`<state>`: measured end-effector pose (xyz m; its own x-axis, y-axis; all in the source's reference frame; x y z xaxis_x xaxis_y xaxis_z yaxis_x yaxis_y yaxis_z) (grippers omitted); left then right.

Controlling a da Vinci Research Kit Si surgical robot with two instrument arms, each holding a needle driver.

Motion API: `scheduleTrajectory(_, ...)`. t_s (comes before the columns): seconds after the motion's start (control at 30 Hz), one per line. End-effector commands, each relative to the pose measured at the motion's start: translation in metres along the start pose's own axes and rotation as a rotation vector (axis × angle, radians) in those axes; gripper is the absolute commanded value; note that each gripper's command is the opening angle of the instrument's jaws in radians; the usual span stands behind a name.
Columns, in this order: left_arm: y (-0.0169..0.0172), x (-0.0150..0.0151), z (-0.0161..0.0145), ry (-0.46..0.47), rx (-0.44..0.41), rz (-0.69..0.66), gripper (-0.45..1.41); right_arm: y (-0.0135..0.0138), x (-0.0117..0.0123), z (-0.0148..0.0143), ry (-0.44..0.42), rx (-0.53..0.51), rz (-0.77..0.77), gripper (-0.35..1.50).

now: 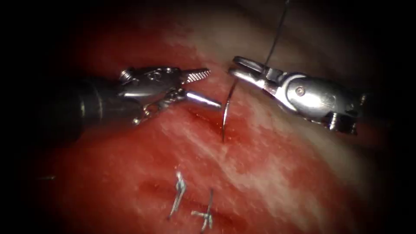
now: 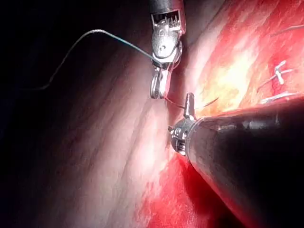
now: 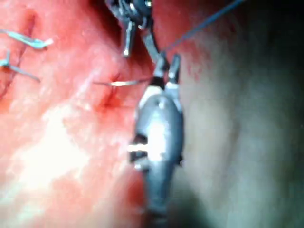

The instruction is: Wound Closure

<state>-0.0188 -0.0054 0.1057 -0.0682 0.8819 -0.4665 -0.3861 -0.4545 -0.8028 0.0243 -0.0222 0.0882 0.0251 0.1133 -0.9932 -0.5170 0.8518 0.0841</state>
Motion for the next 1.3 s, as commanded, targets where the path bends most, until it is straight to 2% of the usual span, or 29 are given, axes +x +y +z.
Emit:
scheduleTrajectory(0.03,-0.0004,0.0001,0.0008,0.001,0.001,0.011,0.61,-0.0003,-0.0001,0.0008,0.010,0.001,0.003,-0.35)
scheduleTrajectory(0.23,-0.0008,-0.0003,0.0013,-0.006,0.005,0.015,0.62,-0.0005,0.0011,0.0008,0.030,-0.001,-0.006,-0.35)
scheduleTrajectory(0.47,-0.0005,-0.0012,0.0018,-0.033,-0.019,0.011,0.39,-0.0008,0.0013,0.0012,0.039,0.006,-0.012,-0.35)
scheduleTrajectory(0.67,-0.0005,-0.0010,0.0019,-0.044,-0.076,0.013,0.34,-0.0012,0.0011,0.0014,0.045,0.010,-0.015,-0.35)
scheduleTrajectory(0.73,-0.0005,-0.0010,0.0017,-0.049,-0.090,-0.071,-0.45,-0.0013,0.0010,0.0014,0.043,0.012,-0.016,-0.35)
scheduleTrajectory(0.77,-0.0005,-0.0010,0.0016,-0.051,-0.092,-0.140,-0.45,-0.0013,0.0009,0.0014,0.043,0.012,-0.016,-0.35)
scheduleTrajectory(0.97,-0.0005,-0.0013,0.0016,-0.054,-0.104,-0.316,-0.45,-0.0014,0.0010,0.0013,0.047,0.016,-0.015,-0.35)
scheduleTrajectory(1.13,-0.0006,-0.0013,0.0016,-0.049,-0.111,-0.368,-0.45,-0.0011,0.0009,0.0013,0.047,0.021,-0.014,-0.35)
scheduleTrajectory(1.17,-0.0006,-0.0013,0.0016,-0.050,-0.111,-0.380,-0.45,-0.0010,0.0009,0.0013,0.046,0.020,-0.014,-0.15)
scheduleTrajectory(1.2,-0.0006,-0.0013,0.0016,-0.051,-0.119,-0.397,-0.45,-0.0009,0.0008,0.0014,0.046,0.020,-0.008,0.15)
scheduleTrajectory(1.27,-0.0007,-0.0013,0.0016,-0.057,-0.138,-0.420,-0.45,-0.0009,0.0008,0.0016,0.037,0.027,0.016,0.52)
scheduleTrajectory(1.3,-0.0007,-0.0013,0.0017,-0.060,-0.149,-0.430,-0.45,-0.0009,0.0007,0.0017,0.029,0.032,0.028,0.78)
